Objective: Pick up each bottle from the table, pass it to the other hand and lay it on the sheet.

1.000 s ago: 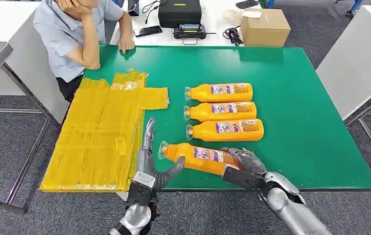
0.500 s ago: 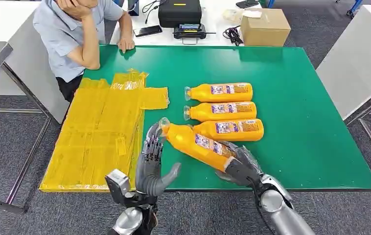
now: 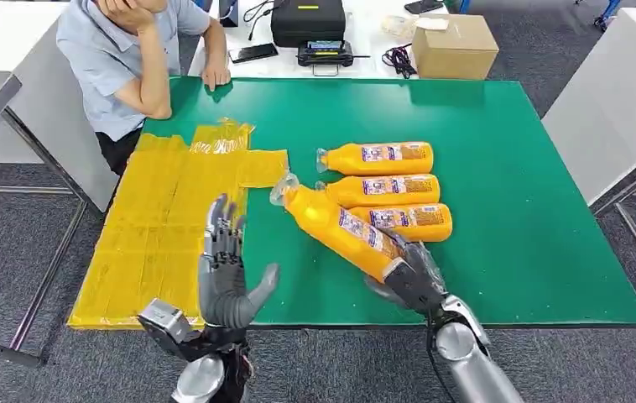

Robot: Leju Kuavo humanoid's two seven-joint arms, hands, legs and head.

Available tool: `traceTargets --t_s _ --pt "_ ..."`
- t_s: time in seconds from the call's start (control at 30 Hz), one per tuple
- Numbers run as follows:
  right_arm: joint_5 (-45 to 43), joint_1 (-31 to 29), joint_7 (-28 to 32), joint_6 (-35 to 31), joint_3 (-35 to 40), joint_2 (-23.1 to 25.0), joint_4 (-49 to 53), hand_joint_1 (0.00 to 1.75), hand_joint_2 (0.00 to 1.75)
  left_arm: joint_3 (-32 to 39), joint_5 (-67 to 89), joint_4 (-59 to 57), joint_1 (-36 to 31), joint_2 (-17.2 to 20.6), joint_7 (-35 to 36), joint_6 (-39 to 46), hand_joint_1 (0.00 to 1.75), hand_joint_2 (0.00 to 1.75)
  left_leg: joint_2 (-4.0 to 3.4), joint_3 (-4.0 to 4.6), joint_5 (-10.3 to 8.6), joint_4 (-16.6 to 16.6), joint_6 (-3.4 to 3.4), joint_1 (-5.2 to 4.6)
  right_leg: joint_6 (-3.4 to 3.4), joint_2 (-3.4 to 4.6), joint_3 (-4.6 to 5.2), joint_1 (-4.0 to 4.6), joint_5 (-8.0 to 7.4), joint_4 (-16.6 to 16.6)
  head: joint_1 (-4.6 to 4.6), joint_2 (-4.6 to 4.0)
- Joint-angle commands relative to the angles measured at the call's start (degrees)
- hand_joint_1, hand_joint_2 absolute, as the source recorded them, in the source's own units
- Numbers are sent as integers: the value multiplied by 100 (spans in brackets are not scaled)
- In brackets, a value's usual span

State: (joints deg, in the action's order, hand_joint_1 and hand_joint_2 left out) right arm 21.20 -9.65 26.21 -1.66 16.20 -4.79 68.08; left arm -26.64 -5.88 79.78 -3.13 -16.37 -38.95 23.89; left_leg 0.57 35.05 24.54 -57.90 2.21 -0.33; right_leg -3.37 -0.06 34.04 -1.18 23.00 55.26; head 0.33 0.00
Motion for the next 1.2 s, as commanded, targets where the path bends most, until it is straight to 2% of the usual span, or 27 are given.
traceTargets --t_s 0.03,0.2,0.27,0.4,0.5,0.77,1.1,1.2 --pt "-35 -267 80 -101 -88 290 -154 175 175 165 8 399 89 -135 -105 17 0 175 -19 -14 8 1 -8 1 10 16 -7 2 3 1 -2 0" --pt "-138 -166 196 44 132 352 3 175 175 -19 -1577 -1402 -463 -97 67 -608 0 175 0 -24 2 8 -9 1 11 -4 -22 2 3 -7 -2 0" --pt "-228 22 260 173 314 264 280 175 175 -184 -2048 -1679 -385 125 2 -916 0 175 0 -30 2 11 -10 2 13 -4 -27 3 4 -11 0 0" --pt "-247 44 250 172 323 243 322 175 175 -213 -2079 -1655 -363 160 -36 -931 0 175 -13 -38 13 6 -15 6 18 7 -33 7 11 -6 0 0" --pt "-305 -33 347 404 557 174 389 175 175 -213 -2360 -1634 -405 185 101 -995 0 175 -7 -27 10 5 -12 3 14 3 -24 4 9 -5 0 0" --pt "-568 -453 396 744 1081 358 228 175 175 71 -3232 -1809 -714 52 396 -1751 0 175 -18 -11 5 1 -11 3 11 14 -3 3 0 0 0 0" --pt "-581 -611 500 1006 1434 359 -188 175 175 59 -3098 -1724 -740 60 198 -2205 0 175 -12 -19 5 5 -9 4 11 9 -16 4 3 -4 2 0" --pt "-565 -668 420 986 1480 396 -305 168 175 43 -2833 -1523 -688 71 -105 -2145 0 175 -19 -26 10 3 -13 6 15 14 -22 6 6 -3 2 0"
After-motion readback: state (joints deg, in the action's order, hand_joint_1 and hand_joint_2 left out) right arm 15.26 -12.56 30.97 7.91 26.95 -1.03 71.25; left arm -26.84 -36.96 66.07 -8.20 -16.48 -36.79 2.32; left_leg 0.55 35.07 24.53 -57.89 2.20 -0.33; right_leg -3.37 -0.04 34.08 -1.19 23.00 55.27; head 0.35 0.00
